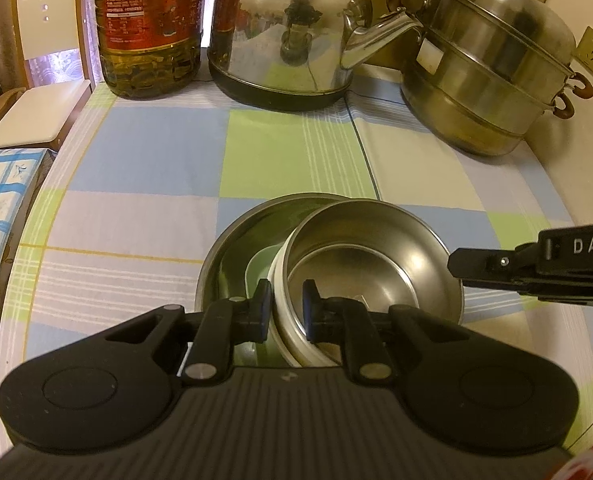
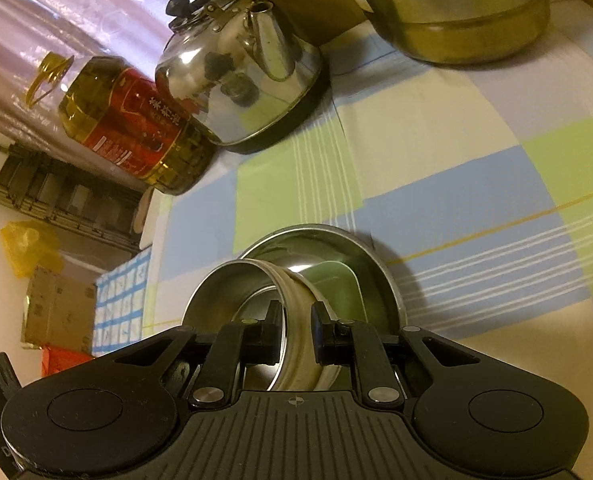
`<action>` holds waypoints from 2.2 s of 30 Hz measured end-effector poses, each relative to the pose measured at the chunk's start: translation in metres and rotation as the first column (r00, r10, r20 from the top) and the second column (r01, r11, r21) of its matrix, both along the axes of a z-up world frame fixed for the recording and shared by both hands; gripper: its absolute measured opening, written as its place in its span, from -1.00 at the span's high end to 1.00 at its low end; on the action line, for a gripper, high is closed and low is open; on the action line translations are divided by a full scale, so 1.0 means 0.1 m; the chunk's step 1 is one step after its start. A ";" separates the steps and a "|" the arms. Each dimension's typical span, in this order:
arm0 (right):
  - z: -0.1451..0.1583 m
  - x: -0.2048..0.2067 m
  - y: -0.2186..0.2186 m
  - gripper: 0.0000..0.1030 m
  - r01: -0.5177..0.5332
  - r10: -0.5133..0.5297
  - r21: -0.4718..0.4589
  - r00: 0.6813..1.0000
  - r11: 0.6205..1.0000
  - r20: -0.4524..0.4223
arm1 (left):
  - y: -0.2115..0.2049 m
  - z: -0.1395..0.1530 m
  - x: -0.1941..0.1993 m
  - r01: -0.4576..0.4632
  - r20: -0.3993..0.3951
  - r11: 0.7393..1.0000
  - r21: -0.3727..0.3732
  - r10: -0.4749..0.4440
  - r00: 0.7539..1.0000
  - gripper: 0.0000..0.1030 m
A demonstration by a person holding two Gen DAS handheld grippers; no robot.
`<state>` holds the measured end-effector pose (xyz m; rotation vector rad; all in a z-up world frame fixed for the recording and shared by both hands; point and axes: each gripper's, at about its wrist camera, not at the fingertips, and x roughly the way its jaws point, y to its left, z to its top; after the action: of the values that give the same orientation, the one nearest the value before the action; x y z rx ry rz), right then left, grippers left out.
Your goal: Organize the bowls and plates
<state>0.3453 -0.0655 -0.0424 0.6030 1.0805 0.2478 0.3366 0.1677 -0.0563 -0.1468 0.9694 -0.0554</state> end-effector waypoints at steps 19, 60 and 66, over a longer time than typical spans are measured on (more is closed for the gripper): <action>0.39 -0.66 -0.02 -0.26 -0.058 0.071 -0.069 0.978 0.996 0.194 | -0.14 0.57 -0.78 0.001 0.116 0.998 0.068 -0.009 0.993 0.59; 0.53 -3.04 -0.49 -0.28 -0.213 0.263 -0.276 0.952 0.937 0.157 | -1.33 0.65 -3.03 0.004 0.062 1.000 0.029 -0.006 0.998 0.58; 0.48 -3.16 -0.52 -0.28 -0.212 0.260 -0.288 0.956 0.934 0.138 | -1.41 0.65 -3.18 0.016 0.068 1.000 0.025 -0.018 0.997 0.58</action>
<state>0.0298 -0.1174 0.0054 0.1998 0.9953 0.3497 0.0187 0.0265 0.0091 -0.1130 0.9025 -0.0638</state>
